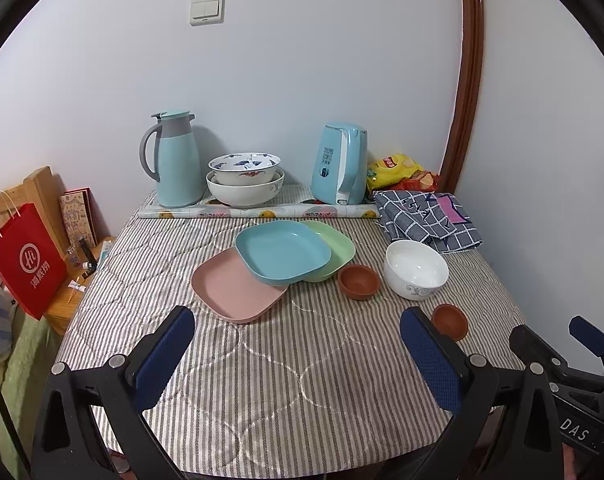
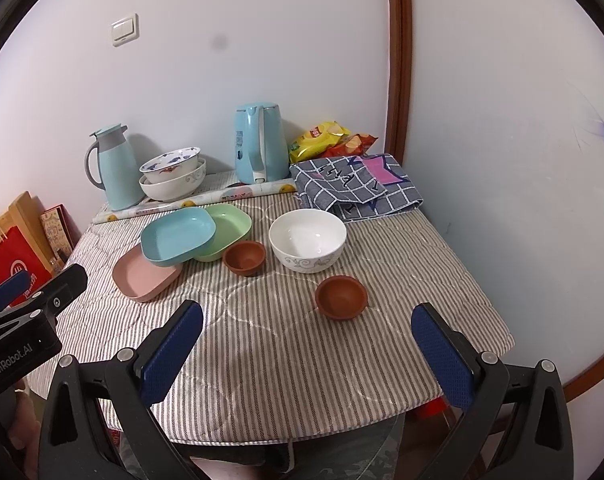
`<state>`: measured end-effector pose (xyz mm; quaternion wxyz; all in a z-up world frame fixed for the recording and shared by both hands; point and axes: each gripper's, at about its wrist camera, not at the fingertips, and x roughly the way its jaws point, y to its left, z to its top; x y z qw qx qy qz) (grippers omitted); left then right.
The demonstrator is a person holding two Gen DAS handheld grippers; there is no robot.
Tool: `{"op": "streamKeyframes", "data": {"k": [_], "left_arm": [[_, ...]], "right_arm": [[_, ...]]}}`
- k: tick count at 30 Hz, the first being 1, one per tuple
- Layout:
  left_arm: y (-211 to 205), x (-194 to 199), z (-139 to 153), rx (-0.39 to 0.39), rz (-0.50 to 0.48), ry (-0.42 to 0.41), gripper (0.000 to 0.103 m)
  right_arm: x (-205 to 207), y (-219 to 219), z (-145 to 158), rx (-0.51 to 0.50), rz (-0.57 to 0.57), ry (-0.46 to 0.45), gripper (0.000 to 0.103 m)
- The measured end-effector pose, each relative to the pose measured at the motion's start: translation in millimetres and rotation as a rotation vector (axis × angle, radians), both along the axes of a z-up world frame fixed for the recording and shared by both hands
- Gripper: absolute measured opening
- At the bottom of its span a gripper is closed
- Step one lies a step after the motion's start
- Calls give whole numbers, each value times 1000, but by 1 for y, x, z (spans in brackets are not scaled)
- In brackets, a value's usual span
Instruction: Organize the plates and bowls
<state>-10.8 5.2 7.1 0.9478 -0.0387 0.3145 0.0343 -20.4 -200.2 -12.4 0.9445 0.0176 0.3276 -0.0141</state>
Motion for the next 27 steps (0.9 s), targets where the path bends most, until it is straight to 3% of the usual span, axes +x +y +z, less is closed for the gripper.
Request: {"op": "streamKeyframes", "data": {"k": [27], "left_arm": [[2,2,-3,-5,11,6,103]], "right_arm": [[0,-1,-2,9,-4,3,103]]}}
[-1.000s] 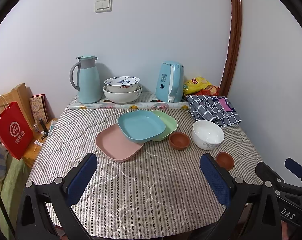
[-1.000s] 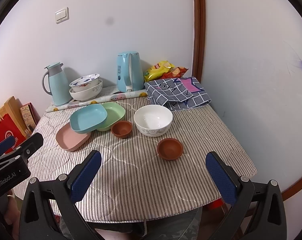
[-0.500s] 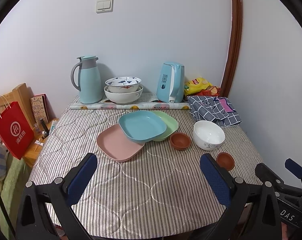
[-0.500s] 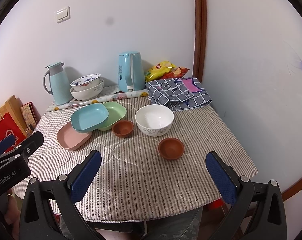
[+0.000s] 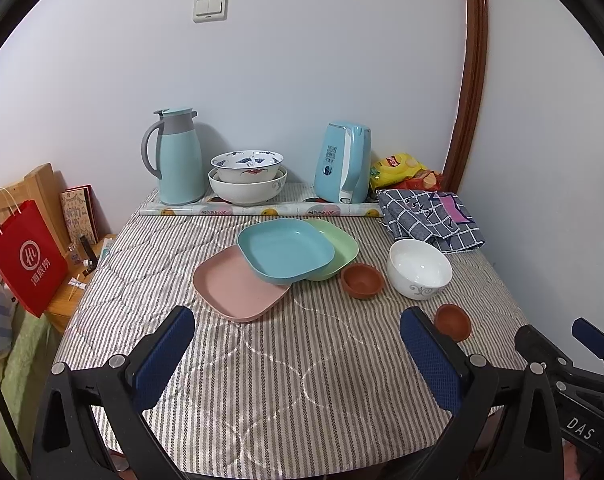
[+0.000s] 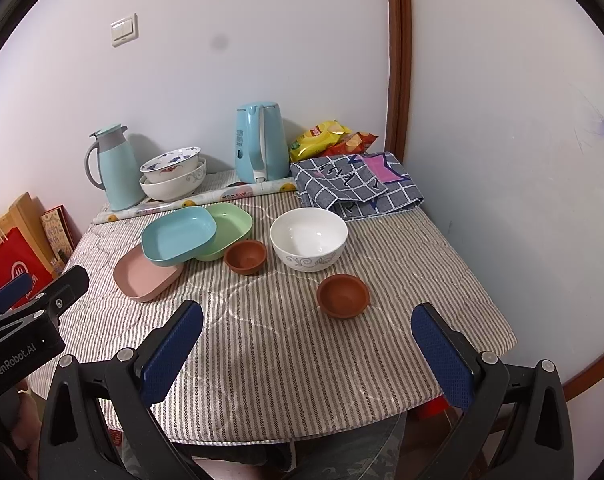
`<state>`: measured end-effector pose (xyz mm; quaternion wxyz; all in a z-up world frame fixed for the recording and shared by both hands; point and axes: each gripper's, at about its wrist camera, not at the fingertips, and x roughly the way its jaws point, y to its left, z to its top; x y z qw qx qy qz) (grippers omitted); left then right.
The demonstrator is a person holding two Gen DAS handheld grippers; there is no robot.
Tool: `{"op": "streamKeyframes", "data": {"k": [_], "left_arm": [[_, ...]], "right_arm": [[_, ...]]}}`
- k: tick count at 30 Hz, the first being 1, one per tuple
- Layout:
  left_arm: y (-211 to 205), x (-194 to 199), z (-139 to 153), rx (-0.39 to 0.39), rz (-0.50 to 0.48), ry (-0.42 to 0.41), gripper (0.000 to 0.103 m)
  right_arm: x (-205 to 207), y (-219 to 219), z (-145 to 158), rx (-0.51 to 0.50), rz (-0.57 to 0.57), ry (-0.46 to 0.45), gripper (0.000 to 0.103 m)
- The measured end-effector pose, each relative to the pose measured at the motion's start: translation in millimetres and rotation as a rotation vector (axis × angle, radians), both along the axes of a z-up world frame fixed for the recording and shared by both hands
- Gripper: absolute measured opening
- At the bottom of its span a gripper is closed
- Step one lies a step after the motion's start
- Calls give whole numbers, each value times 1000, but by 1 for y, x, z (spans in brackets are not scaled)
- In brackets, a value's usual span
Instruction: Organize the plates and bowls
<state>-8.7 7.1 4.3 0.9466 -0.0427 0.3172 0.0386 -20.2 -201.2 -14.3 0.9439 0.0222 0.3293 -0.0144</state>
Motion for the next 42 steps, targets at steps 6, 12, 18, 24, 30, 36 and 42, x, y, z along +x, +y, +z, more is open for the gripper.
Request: {"op": "streamKeyframes", "data": {"k": [6,12,18,24,30,36,42], "left_arm": [[-1,10,-4,-9,-1,12,103],[-1,23,-7,-9,-10,27,103],[4,40,-7,-20,-2,36,103],[17,60,-13,-24,22,61,103],[32,81,-21,-38,53,94,103],[50,104,-31,-47,76,127,103],[69,127,-43,-53,97,152,103]], "right_arm": [[7,-1,-1,-18,-9,3,103],[19,-5,-2,5,-18,20,103],[38,-4,-7,1,-13,46,103],[60,4,-14,-47,-7,89,103],[79,13,-19,-65,13,105,103],[104,29,-22,-72,67,124,103],[133,36,-28,3,90,135,103]]}}
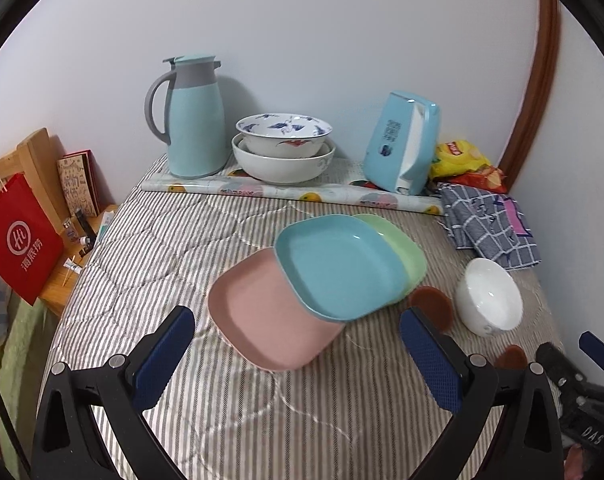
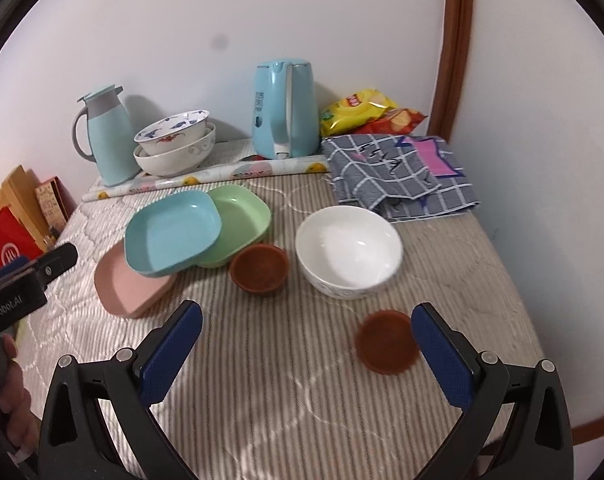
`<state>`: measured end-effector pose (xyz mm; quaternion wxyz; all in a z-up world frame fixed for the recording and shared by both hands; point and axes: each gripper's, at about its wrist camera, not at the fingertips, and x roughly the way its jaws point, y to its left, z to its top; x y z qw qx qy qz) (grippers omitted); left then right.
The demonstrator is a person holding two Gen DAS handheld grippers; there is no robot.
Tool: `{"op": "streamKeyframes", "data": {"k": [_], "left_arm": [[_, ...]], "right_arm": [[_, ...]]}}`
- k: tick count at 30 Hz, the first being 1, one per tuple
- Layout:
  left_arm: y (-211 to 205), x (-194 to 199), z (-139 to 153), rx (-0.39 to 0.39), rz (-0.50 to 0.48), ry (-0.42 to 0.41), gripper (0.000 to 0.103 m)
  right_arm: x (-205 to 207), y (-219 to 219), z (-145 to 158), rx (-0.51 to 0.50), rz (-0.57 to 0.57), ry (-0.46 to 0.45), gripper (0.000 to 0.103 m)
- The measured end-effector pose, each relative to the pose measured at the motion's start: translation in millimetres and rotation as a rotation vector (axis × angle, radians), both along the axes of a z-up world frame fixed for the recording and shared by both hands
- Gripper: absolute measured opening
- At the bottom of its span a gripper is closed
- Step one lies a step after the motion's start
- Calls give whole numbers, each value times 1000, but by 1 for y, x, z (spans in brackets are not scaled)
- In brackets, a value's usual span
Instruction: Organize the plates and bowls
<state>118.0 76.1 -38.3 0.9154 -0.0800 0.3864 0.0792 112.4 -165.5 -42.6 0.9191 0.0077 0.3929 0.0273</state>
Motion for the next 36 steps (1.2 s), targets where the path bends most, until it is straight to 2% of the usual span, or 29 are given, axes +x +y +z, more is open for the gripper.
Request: {"op": "streamKeyframes", "data": {"k": [3,7,12,19,21,24,29,32,36], "left_arm": [[9,11,-7,-8,1,9,103],[22,26,-16,-17,6,21,102],[33,48,-27,-25,9,45,97],[41,77,-41,-16,0,72,87],[41,86,-46,-16,-8,78,85],[41,100,-53,-15,-14,104,80],[43,118,-60,-16,-17,120,75],[42,128,-66,-10,-25,127,72],[43,142,-75,-40,-38,130,63]], "right_arm": [[14,1,-2,50,-1,2,100],[34,6,-8,119,11,28,91],[58,25,-20,90,28,53,83],[87,46,-36,115,72,89,63],[95,52,-41,122,82,91,63],[107,60,-48,120,101,114,56],[122,70,-59,110,113,128,56],[132,75,-67,137,120,149,56],[141,81,-75,138,125,173,53]]}}
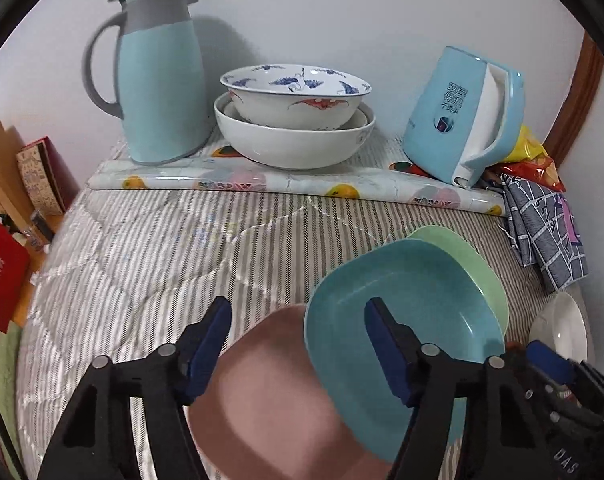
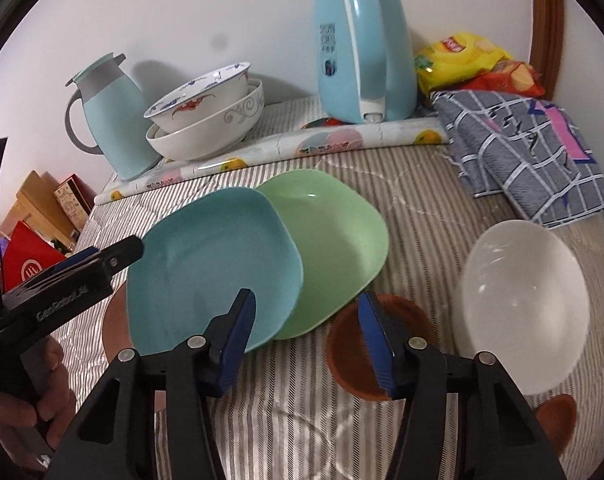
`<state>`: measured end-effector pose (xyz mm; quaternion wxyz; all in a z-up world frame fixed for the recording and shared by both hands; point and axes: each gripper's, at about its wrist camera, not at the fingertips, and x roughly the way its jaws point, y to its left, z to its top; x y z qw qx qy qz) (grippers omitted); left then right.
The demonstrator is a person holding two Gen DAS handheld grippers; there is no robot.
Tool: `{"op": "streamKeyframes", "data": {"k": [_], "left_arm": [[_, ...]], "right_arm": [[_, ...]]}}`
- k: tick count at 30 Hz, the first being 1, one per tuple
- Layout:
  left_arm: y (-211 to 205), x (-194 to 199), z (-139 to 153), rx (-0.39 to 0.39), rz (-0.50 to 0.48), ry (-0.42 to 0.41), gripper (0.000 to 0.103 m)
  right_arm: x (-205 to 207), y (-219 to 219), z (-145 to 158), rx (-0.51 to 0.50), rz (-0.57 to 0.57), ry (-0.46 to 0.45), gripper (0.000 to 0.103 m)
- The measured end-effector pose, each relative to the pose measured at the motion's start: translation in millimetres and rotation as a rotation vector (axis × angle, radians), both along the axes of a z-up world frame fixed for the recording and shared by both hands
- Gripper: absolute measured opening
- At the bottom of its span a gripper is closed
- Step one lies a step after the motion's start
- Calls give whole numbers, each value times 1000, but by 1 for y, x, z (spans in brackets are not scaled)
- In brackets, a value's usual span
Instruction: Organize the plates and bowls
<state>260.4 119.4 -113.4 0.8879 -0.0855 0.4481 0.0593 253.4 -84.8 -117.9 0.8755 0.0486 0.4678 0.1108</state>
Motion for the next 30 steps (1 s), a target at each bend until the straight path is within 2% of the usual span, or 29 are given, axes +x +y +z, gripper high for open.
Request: {"op": "streamKeyframes", "data": {"k": [3,8,10,12,14,15,19,30], "left_arm": [[1,11,-6,-20,-4,7,62],[2,20,-18,-25,-6,41,48],[5,22,-25,-44,-7,54,34],[6,23,-28,-66,-15,61,31],[5,22,-27,-85,-27,50,21],[4,21,-26,-89,-34,46,13],[-2,14,-20,-81,-41,26,11],[2,-19,2,-96,-25,-3,11]], "right_arm": [[6,4,-4,-14,6,10,53],[13,13,-14,-39,30,34,50],[16,16,-20,-38,38,53,37],[20,18,-23,-29,44,69,28],[21,20,-23,-30,45,66,22],[21,21,-22,-38,47,59,16],[18,23,-14,-88,39,9,12],[-11,22,10,-93,42,-33,12]]}}
